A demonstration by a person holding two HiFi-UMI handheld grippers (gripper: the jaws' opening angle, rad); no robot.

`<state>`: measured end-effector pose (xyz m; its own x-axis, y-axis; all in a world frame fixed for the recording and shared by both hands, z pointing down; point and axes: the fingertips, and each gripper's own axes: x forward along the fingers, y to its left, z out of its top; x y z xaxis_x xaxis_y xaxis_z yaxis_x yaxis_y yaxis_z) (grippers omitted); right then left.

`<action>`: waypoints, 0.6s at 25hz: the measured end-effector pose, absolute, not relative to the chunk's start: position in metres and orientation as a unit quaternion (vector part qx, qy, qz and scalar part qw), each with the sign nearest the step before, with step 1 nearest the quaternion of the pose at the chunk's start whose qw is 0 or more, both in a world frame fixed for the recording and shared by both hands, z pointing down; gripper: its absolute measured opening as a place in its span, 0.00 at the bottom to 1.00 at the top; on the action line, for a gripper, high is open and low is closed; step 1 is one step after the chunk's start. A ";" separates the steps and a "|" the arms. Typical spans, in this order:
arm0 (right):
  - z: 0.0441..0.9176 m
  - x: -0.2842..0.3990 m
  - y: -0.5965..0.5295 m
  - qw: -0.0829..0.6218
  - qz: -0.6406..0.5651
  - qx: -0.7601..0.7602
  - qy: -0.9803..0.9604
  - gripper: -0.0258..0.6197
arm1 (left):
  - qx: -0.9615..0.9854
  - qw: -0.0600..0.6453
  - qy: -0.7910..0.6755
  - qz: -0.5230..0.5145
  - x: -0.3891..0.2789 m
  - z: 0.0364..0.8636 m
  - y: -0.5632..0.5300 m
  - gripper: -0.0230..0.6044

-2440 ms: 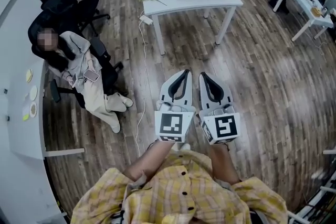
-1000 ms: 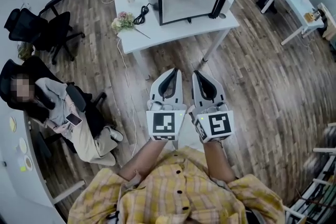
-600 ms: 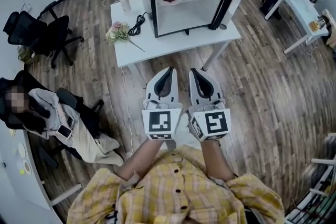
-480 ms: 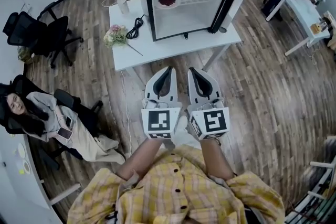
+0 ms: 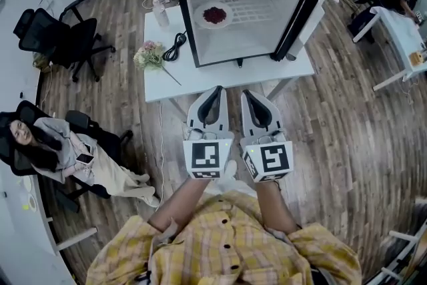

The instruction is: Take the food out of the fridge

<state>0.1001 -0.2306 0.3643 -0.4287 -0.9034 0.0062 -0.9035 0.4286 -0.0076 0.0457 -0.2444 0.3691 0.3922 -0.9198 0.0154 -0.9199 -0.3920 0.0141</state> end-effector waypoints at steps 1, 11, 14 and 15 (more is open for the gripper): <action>0.367 0.103 -0.232 0.002 0.009 0.533 -0.846 0.05 | 0.833 0.013 -0.553 0.005 0.048 0.371 -0.246 0.05; 0.375 0.115 -0.270 -0.002 0.023 0.526 -0.850 0.05 | 0.827 0.014 -0.562 0.008 0.060 0.372 -0.288 0.05; 0.377 0.118 -0.284 0.000 0.021 0.528 -0.849 0.05 | 0.826 0.017 -0.563 0.011 0.061 0.377 -0.303 0.05; 0.378 0.119 -0.289 0.002 0.021 0.528 -0.849 0.05 | 0.826 0.019 -0.563 0.011 0.062 0.379 -0.309 0.05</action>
